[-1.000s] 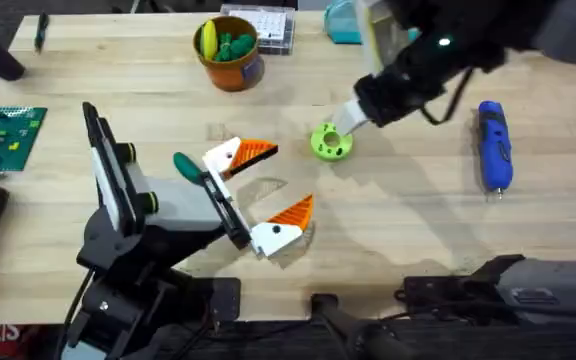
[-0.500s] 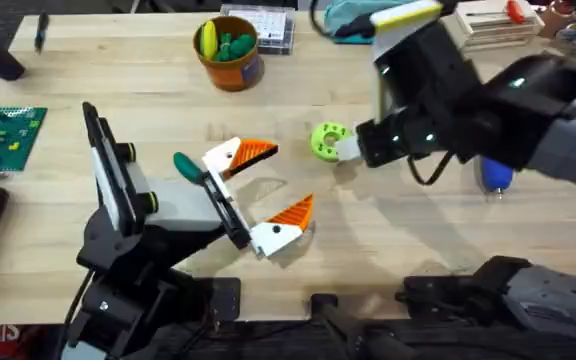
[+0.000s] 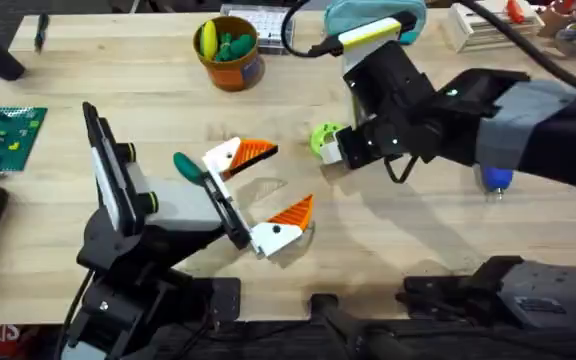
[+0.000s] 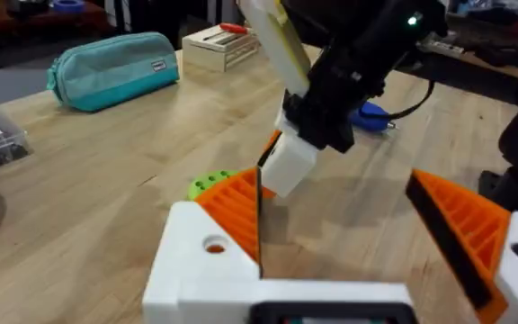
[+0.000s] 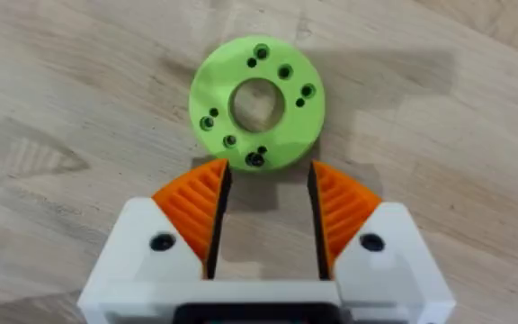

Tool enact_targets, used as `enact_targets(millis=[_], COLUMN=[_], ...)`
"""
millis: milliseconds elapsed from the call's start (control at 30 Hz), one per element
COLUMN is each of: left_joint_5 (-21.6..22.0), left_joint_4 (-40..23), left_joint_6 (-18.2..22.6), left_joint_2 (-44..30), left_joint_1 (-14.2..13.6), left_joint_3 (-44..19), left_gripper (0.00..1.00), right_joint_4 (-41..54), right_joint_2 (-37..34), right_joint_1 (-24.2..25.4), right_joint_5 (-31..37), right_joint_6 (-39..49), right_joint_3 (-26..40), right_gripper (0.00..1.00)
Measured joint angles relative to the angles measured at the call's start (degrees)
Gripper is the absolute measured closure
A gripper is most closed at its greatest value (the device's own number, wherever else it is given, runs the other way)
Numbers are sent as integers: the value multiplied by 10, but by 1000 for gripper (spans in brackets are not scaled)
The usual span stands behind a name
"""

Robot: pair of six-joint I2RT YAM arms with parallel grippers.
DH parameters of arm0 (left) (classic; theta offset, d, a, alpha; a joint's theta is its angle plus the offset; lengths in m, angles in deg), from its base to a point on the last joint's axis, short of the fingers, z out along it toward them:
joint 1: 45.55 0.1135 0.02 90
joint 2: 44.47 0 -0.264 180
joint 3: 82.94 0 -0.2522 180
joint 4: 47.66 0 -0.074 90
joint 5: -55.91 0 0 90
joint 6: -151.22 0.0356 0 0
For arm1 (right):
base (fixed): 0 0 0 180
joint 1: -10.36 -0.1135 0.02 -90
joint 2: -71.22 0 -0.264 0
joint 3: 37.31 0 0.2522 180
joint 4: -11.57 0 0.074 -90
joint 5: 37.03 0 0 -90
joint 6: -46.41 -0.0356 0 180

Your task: Pick up the gripper from the table and insert it into the empty holder that is missing its gripper. Then pick up a screw, insert it into the mounting hole, and use the screwdriver to tighten it. Finally, clean up the table by picking up the vegetable and placing it into the bucket.

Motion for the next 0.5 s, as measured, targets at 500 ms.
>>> enact_targets(millis=[500], left_joint_5=[0], left_joint_4=[0], left_joint_6=[0], left_joint_2=[0], left_joint_1=[0], left_joint_3=[0], left_gripper=[16], right_joint_4=[-21], right_joint_2=[-30], right_joint_1=[-4], right_joint_5=[-6], right_joint_6=[-4], right_joint_3=[0], right_gripper=[463])
